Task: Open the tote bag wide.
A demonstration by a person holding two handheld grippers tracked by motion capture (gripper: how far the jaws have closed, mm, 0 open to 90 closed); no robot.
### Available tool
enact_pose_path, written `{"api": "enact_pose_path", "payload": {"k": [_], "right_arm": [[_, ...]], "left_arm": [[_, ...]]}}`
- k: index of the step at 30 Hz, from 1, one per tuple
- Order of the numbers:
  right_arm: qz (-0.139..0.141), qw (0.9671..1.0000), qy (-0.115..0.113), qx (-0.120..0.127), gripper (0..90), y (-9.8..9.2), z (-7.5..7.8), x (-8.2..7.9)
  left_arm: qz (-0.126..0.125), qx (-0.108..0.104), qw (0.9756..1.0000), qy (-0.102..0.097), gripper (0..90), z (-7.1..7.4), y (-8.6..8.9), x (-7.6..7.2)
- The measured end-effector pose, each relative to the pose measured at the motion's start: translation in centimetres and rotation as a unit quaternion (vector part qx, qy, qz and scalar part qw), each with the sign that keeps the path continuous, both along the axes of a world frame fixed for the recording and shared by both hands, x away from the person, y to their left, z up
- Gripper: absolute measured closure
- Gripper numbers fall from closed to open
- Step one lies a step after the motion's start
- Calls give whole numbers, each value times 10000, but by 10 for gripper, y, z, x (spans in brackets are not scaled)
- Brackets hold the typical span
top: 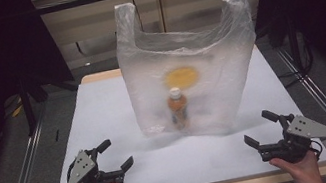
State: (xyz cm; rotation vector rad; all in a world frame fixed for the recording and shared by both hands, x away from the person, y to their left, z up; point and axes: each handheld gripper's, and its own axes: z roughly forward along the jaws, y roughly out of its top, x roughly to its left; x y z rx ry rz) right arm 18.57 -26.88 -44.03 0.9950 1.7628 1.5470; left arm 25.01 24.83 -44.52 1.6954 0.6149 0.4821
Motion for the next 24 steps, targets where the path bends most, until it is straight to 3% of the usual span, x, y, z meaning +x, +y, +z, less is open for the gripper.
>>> {"api": "enact_pose_path", "payload": {"k": [2,6,7,9,11,13,14,17,24], "right_arm": [[15,10000,60,-18,42,0,0,1],[44,9997,194,-159,81,1,-1,4],[21,9997,220,-102,82,1,-1,5],[54,9996,253,-59,101,1,-1,5],[136,9996,255,-57,166,0,-1,6],[217,9993,303,-66,247,-1,0,7],[273,9990,326,-96,277,-1,1,8],[423,9984,373,-60,394,0,4,9],[843,9960,290,-108,679,3,7,12]], "left_arm": [[-115,68,9999,-11,89,0,1,1],[-147,-88,9998,132,154,0,-5,3],[-183,14,9998,118,163,-1,-6,5],[-237,-68,9995,180,215,-2,-7,5],[-182,104,9996,162,247,-2,-7,7],[-352,-42,9992,196,292,-1,-8,9],[-445,29,9987,247,309,0,-6,9],[-535,-27,9979,365,391,1,-7,8],[-717,-182,9964,409,628,3,-8,10]]}}
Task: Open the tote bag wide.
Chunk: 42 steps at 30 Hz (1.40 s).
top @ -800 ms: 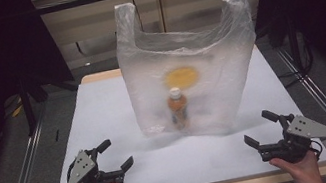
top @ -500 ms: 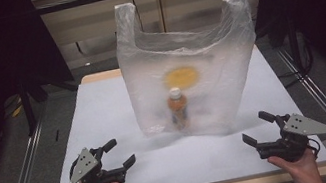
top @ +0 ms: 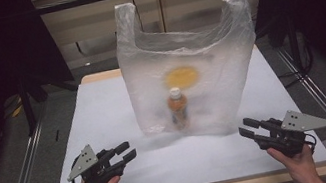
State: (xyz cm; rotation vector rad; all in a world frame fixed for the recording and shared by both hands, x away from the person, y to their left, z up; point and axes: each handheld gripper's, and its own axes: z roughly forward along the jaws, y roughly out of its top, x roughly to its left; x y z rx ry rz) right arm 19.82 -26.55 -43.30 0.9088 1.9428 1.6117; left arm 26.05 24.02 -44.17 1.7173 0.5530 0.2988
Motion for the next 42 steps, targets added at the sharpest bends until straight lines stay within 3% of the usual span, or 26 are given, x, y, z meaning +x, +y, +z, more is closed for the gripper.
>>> {"api": "enact_pose_path", "payload": {"k": [2,3,5,9,13,17,23,26,29,30,36,42], "right_arm": [[95,9999,33,1,700,0,0,1],[161,9999,42,-29,758,1,1,3],[249,9996,129,-31,798,2,2,6],[417,9988,235,65,897,5,8,10],[541,9979,324,168,900,6,16,16],[664,9966,445,209,900,10,22,23],[714,9962,415,276,900,15,31,35],[693,9962,433,316,900,16,36,41],[703,9962,370,349,900,17,40,47],[708,9961,361,381,900,17,41,48],[728,9958,318,462,900,18,50,58],[624,9969,231,418,900,16,67,70]], "left_arm": [[-47,-26,10000,47,669,1,-1,1],[-262,2,9996,93,704,4,-1,3],[-287,36,9995,97,743,7,-2,4],[-404,169,9986,303,771,10,-5,6],[-544,131,9977,387,827,14,-11,10],[-683,166,9969,342,883,18,-19,13],[-836,190,9957,350,900,27,-30,22],[-852,40,9950,525,900,31,-35,29],[-891,129,9948,468,900,37,-40,34],[-885,49,9949,487,900,38,-43,36],[-896,101,9952,390,900,49,-51,47],[-939,-60,9955,139,900,73,-62,59]]}}
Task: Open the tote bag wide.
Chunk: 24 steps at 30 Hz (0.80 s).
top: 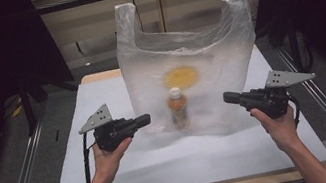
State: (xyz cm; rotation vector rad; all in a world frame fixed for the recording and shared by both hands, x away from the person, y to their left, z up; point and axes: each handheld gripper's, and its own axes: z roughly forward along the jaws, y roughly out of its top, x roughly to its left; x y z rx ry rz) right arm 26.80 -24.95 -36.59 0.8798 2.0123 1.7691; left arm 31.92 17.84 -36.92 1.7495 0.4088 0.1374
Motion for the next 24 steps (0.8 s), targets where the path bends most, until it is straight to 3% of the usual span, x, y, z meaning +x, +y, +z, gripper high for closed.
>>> {"api": "enact_pose_path", "payload": {"k": [5,10,12,21,24], "right_arm": [[-17,10000,-77,5,900,4,12,10],[-56,9998,-154,145,900,2,28,20],[-85,9997,-198,90,900,4,34,24],[87,9993,-338,121,900,18,63,47],[100,9993,-337,95,900,22,71,54]], "left_arm": [[-48,14,9999,-116,900,18,-8,11],[-62,-73,9999,-113,900,25,-16,23],[-41,-98,9999,-134,900,29,-18,27],[-72,-316,9993,-185,900,48,-29,46],[-93,-268,9992,-271,900,59,-33,50]]}}
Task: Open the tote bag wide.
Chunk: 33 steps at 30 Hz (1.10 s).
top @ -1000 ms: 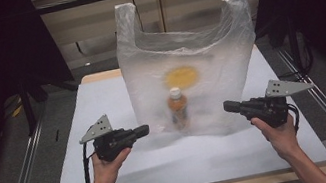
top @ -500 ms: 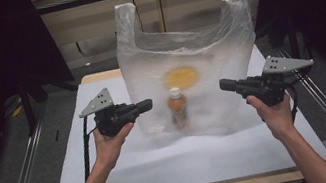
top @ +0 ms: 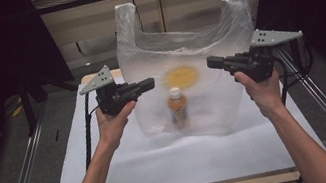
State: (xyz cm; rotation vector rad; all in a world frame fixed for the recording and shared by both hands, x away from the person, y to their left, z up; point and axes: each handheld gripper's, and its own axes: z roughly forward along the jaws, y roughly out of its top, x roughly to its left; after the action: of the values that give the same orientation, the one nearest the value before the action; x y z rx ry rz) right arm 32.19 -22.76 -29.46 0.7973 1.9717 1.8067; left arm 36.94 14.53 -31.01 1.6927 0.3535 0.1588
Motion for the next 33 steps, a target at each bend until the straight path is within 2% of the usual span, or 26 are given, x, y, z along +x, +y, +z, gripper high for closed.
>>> {"api": "enact_pose_path", "payload": {"k": [4,5,6,10,15,17,18,19,24,26,27,33], "right_arm": [[5,10000,20,-37,900,6,9,11],[5,10000,20,-37,900,6,9,11],[-9,10000,20,-71,900,10,13,16],[-61,9999,32,-89,900,14,21,26],[-159,9998,79,-78,900,17,30,40],[-232,9995,101,-184,900,22,36,47],[-221,9995,102,-178,900,24,38,50],[-250,9994,118,-184,900,25,40,53],[-277,9992,190,-204,900,32,42,62],[-238,9991,254,-238,900,37,39,66],[-238,9991,254,-238,900,37,39,66],[-294,9985,333,-318,900,41,33,74]], "left_arm": [[-64,20,9999,-101,900,18,-7,4],[-64,20,9999,-101,900,18,-7,4],[-72,7,9998,-166,900,26,-11,6],[-107,-14,9997,-213,900,43,-20,12],[-96,-47,9995,-284,900,64,-30,26],[-101,-82,9997,-226,900,73,-33,33],[-101,-82,9997,-226,900,73,-33,33],[-12,-125,9998,-145,900,78,-36,39],[22,-75,10000,-41,900,77,-41,49],[54,94,9999,16,900,71,-46,54],[54,94,9999,16,900,71,-46,54],[203,407,9989,84,900,61,-51,64]]}}
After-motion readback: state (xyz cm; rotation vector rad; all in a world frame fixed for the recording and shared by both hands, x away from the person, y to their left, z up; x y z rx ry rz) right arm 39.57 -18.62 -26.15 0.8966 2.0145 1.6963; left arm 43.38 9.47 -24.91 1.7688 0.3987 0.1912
